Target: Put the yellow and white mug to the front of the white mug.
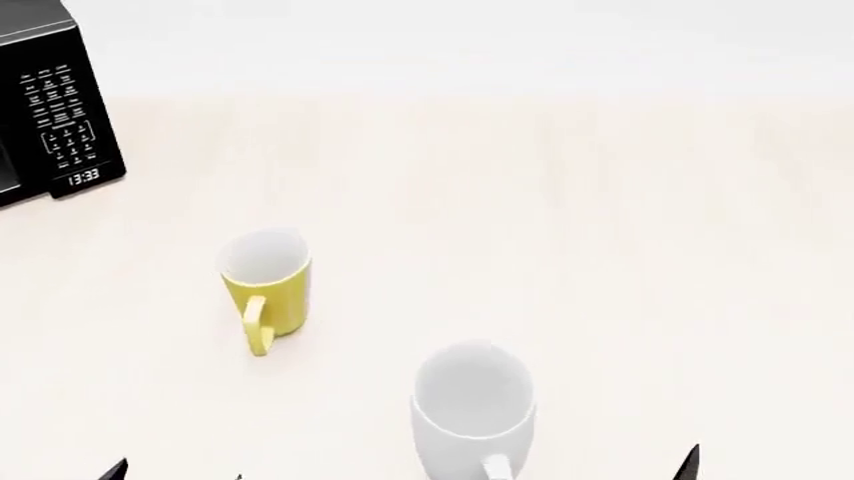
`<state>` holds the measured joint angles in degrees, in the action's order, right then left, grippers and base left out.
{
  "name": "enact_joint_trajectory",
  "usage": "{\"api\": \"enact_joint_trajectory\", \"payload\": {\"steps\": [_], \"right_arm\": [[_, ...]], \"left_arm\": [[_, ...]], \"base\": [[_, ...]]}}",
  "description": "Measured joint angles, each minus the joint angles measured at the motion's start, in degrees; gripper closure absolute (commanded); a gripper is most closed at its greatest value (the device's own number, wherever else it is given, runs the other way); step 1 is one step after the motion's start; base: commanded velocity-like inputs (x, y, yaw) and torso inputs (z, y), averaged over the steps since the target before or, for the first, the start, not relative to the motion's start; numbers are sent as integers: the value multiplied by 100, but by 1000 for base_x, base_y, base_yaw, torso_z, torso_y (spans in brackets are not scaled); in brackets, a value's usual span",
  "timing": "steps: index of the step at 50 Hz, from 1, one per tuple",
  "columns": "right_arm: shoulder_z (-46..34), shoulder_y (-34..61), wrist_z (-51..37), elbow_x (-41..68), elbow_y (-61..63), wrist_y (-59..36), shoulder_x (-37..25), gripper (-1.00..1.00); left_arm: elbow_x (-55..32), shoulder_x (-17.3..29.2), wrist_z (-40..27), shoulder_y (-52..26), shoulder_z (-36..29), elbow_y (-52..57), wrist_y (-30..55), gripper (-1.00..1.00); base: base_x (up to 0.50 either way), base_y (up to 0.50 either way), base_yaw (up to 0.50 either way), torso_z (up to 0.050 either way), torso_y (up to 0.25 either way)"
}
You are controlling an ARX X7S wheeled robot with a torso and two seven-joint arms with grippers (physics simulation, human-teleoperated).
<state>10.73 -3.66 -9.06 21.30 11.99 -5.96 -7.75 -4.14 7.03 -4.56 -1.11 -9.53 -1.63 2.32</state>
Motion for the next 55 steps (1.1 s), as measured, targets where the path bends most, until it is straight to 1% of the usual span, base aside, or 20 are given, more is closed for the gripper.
{"api": "enact_joint_trajectory", "payload": {"steps": [7, 15, 25, 31, 37, 43, 51, 55], "right_arm": [[-27, 6, -20, 63, -19, -8, -29, -100], [-58, -19, -100, 27, 12, 48, -50, -100], [-152, -122, -104, -184, 35, 369, -88, -100], [-184, -141, -195, -309, 37, 441, -100, -100], [-179, -111, -329, -318, 39, 345, -101, -100], [-180, -105, -428, -328, 42, 293, -111, -100], [-216, -114, -622, -519, 60, 269, -150, -100], [-213, -115, -640, -459, 64, 271, -135, -100]], "left_arm": [[42, 54, -6, -5, -113, -18, 44, -100], [34, 86, -10, -16, -198, -30, 63, -100], [-5, 131, -27, -12, -254, -31, 73, -100], [-25, 156, -42, -17, -282, -28, 76, -100], [-71, 174, -61, -37, -285, -37, 91, -100], [-271, 151, -146, -77, -133, -78, 214, -100], [-421, 139, -248, -116, -33, -113, 352, -100], [-456, 165, -284, -130, -5, -124, 386, -100]], "base": [[256, -438, 0, 0, 0], [6, -10, 0, 0, 0], [474, -133, 0, 0, 0], [459, -1, 0, 0, 0], [0, 0, 0, 0, 3], [0, 0, 0, 0, 0], [36, 455, 0, 0, 0], [0, 0, 0, 0, 0]]}}
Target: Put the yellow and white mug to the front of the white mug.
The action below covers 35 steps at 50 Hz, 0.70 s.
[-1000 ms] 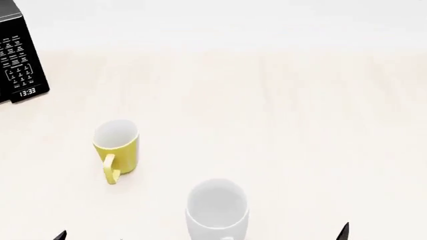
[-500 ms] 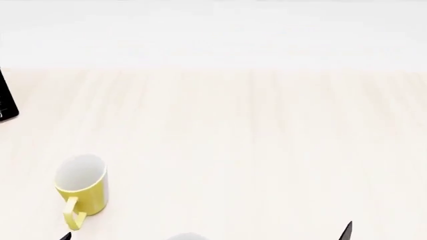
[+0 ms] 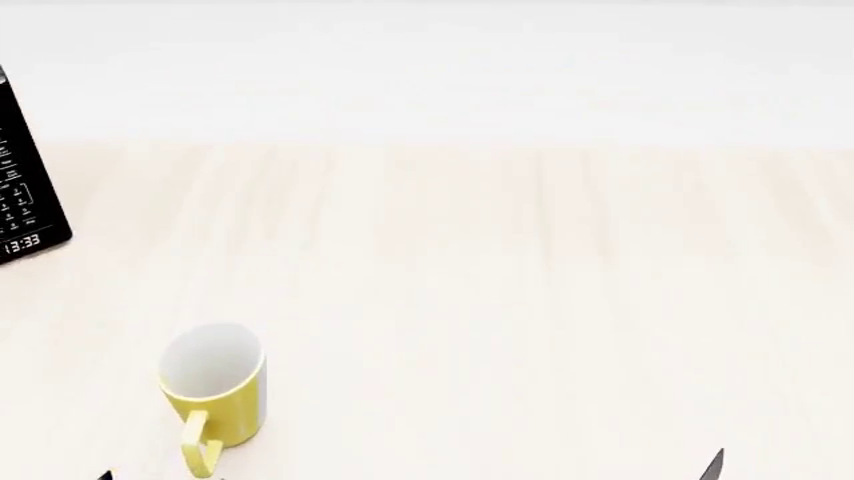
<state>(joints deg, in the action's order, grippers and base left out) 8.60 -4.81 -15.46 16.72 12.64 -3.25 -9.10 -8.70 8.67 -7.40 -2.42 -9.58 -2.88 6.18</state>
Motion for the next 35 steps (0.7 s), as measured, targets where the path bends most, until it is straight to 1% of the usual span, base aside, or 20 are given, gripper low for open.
{"api": "enact_joint_trajectory", "payload": {"steps": [26, 34, 35], "right_arm": [[-86, 33, -90, 118, -64, 15, -61, -100], [-121, 6, -69, 142, -45, 108, -85, -100], [-121, 7, -76, 148, -45, 105, -87, -100]], "left_arm": [[-92, 61, -80, -18, -102, -14, 14, -100], [-112, 80, -106, -27, -132, -15, 13, -100], [-114, 82, -109, -29, -136, -17, 13, -100]], "base": [[0, 0, 0, 0, 0], [441, 0, 0, 0, 0], [0, 0, 0, 0, 0]]}}
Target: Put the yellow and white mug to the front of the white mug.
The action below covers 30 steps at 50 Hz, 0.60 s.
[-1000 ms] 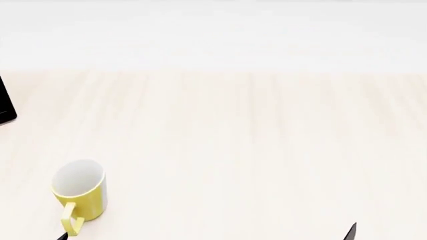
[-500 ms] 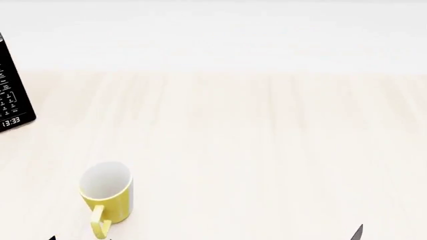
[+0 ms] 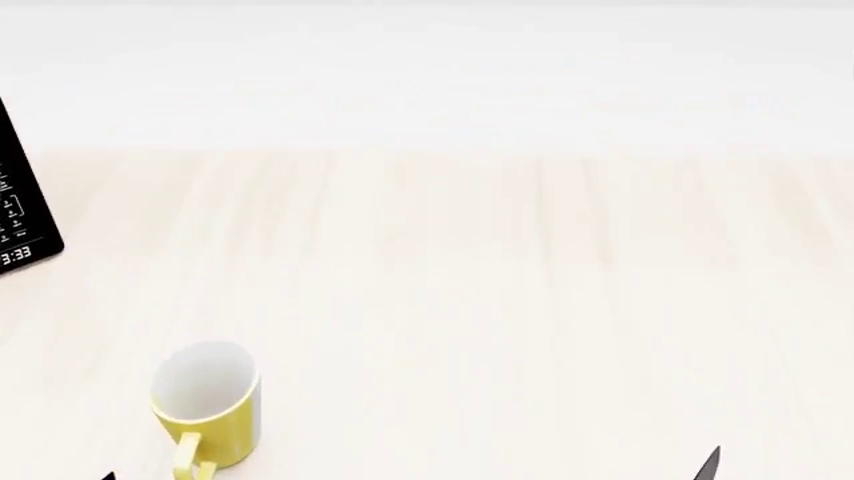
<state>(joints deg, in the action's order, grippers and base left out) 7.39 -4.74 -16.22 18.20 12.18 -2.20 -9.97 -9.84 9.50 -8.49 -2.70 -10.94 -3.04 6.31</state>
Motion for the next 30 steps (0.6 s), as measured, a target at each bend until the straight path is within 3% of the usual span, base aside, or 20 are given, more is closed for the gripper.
{"api": "enact_joint_trajectory", "payload": {"steps": [30], "right_arm": [[-67, -15, -7, 232, -19, 76, -55, -100]], "left_arm": [[-115, -45, -60, -133, -151, -236, -3, -100]], "base": [[0, 0, 0, 0, 0]]}}
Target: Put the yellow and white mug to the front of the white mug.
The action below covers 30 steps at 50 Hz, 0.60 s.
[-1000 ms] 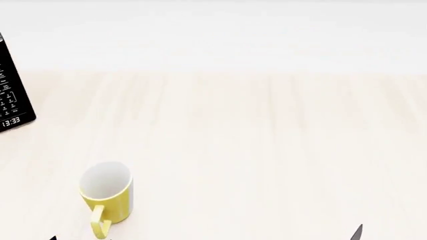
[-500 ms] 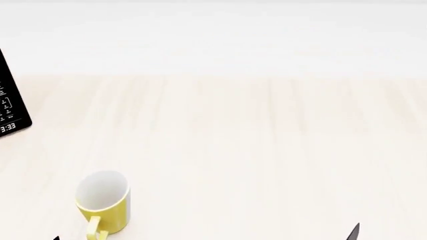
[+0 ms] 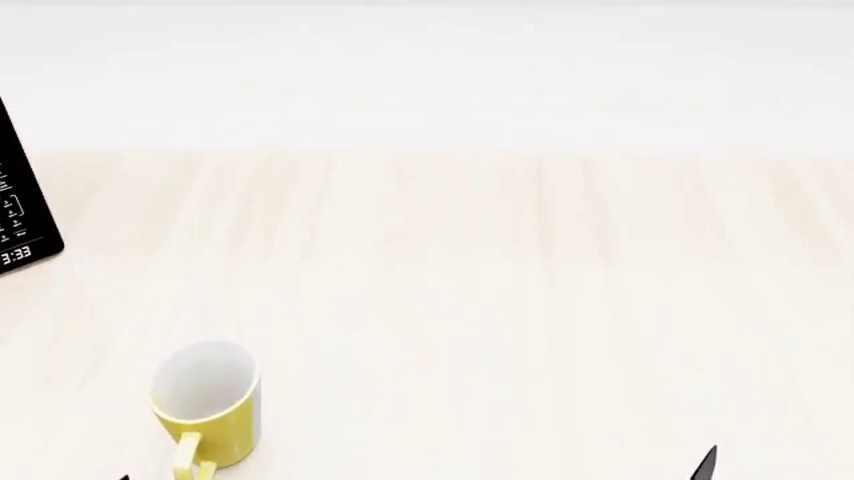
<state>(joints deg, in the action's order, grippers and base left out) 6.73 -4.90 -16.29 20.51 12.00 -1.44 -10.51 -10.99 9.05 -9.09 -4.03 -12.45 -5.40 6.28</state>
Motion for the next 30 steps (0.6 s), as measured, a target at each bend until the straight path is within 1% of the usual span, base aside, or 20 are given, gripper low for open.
{"api": "enact_joint_trajectory", "payload": {"steps": [22, 23, 30], "right_arm": [[-45, 21, -38, 75, -67, 53, -55, -100], [-47, 20, -40, 77, -67, 55, -58, -100], [-69, 23, -56, 90, -80, 63, -75, -100]], "left_arm": [[-232, -172, -81, -381, 13, -545, -69, -100], [-244, -173, -79, -385, 14, -553, -84, 100], [-307, -155, -48, -352, -12, -518, -168, 100]], "base": [[0, 0, 0, 0, 0], [0, 0, 0, 0, 0], [0, 0, 0, 0, 0]]}}
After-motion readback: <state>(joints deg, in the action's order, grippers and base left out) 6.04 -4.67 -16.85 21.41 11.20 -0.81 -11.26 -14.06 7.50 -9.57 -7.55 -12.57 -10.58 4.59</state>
